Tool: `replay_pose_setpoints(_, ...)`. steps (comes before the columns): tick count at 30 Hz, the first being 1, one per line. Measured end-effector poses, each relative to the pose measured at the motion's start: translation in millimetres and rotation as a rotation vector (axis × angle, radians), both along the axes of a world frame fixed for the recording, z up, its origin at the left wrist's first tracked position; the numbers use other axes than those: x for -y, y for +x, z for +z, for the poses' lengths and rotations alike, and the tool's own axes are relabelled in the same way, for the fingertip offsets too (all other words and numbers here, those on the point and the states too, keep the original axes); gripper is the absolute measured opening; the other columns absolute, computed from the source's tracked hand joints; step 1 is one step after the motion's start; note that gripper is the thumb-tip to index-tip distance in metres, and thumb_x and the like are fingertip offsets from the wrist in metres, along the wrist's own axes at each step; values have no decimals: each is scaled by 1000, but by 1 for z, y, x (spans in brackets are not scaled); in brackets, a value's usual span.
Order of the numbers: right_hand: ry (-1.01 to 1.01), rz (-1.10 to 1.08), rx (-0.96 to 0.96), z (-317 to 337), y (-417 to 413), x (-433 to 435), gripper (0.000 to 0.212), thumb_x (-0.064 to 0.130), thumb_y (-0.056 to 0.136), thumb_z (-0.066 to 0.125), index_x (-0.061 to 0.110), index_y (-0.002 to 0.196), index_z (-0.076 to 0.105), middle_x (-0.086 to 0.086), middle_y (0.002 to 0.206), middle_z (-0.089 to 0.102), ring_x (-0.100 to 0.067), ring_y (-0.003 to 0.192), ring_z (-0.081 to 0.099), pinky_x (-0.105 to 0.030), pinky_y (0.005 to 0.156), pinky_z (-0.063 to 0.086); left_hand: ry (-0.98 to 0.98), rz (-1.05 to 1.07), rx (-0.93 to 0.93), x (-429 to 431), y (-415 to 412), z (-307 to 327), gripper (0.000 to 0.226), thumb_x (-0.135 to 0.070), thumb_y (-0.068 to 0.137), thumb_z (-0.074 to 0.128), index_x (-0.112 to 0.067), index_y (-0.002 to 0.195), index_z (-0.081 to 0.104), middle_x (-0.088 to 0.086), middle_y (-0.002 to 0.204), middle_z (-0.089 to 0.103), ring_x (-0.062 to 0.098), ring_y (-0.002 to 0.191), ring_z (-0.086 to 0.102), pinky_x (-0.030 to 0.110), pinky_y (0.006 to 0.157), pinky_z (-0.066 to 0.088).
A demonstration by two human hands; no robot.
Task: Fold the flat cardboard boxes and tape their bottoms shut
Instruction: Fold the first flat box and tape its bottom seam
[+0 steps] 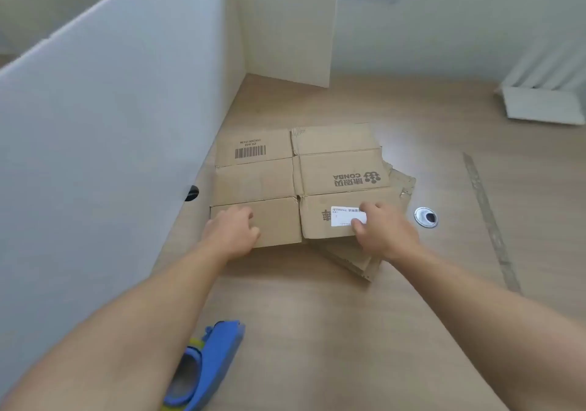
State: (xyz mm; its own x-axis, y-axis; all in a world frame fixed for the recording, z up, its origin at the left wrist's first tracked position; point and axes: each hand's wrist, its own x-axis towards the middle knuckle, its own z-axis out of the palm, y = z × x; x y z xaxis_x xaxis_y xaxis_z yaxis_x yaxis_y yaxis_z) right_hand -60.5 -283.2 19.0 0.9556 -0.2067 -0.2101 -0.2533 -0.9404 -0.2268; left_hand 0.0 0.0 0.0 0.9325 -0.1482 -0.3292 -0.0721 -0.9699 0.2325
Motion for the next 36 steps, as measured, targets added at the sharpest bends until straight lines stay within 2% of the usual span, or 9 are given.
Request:
replay_pose_setpoints(4, 38, -191, 31, -21, 22, 6, 31, 39, 96, 46, 21, 120, 53, -5, 129, 47, -30, 122, 38, -42, 96, 40, -81, 168, 54, -25, 21, -27, 36, -37, 94, 50, -23, 127, 50, 2, 132, 44, 27, 119, 42, 40, 92, 44)
replay_pose_setpoints(9, 151, -465, 19, -26, 40, 15, 57, 48, 91, 57, 24, 140, 40, -7, 148, 33, -31, 137, 28, -50, 107, 28, -252, 460, 35, -34, 20, -37, 72, -49, 89, 61, -26, 150, 30, 6, 153, 25, 33, 137, 27, 46, 107, 33)
replay_pose_setpoints(16, 465, -597, 146, -18, 17, 42, 56, 30, 91, 66, 14, 140, 46, -14, 135, 53, -32, 121, 51, -39, 94, 42, -485, 586, 73, -25, -5, -5, 74, -43, 89, 65, -21, 151, 31, 10, 147, 34, 28, 134, 40, 40, 105, 36)
replay_pose_setpoints(22, 963, -639, 131, -7, -50, 86, 28, 16, 93, 65, 21, 120, 65, -3, 103, 70, -26, 92, 68, -44, 82, 57, -560, 382, 102, -15, -58, 46, 80, -36, 88, 69, -34, 154, 24, -7, 156, 36, 19, 139, 39, 35, 110, 34)
replay_pose_setpoints(25, 1077, -653, 123, -6, -98, 106, 26, 13, 98, 57, 26, 121, 62, -4, 102, 71, -25, 89, 69, -43, 73, 58, -631, 344, 80, 0, -88, 67, 74, -21, 92, 63, -34, 154, 25, -7, 155, 39, 17, 137, 42, 36, 111, 38)
replay_pose_setpoints(27, 1164, -711, 135, -6, -129, 122, 25, 14, 100, 53, 28, 117, 65, 1, 100, 74, -19, 83, 70, -35, 61, 56, -831, 403, 2, 12, -109, 77, 68, -9, 96, 58, -32, 153, 29, 0, 148, 49, 15, 124, 57, 35, 99, 50)
replay_pose_setpoints(30, 1275, -817, 148, 1, -177, 149, 27, 15, 102, 50, 32, 108, 69, 9, 89, 76, -9, 66, 69, -27, 49, 53, -996, 513, -130, 28, -140, 86, 61, -2, 98, 53, -29, 150, 37, -2, 116, 68, 6, 76, 71, 22, 58, 55)
replay_pose_setpoints(34, 1461, -908, 101, 11, -235, 182, 26, 16, 101, 50, 26, 108, 73, 4, 98, 76, -8, 63, 68, -23, 48, 52, -1047, 597, -242, 51, -177, 91, 49, -4, 96, 58, -20, 142, 48, -10, 100, 65, 12, 75, 69, 30, 58, 54)
replay_pose_setpoints(36, 1507, -921, 68, 9, -257, 195, 28, 18, 101, 48, 22, 112, 73, 3, 100, 76, -8, 63, 67, -21, 49, 51, -1021, 561, -288, 64, -197, 90, 27, -5, 94, 61, -23, 114, 60, -20, 88, 70, 4, 69, 71, 22, 52, 53)
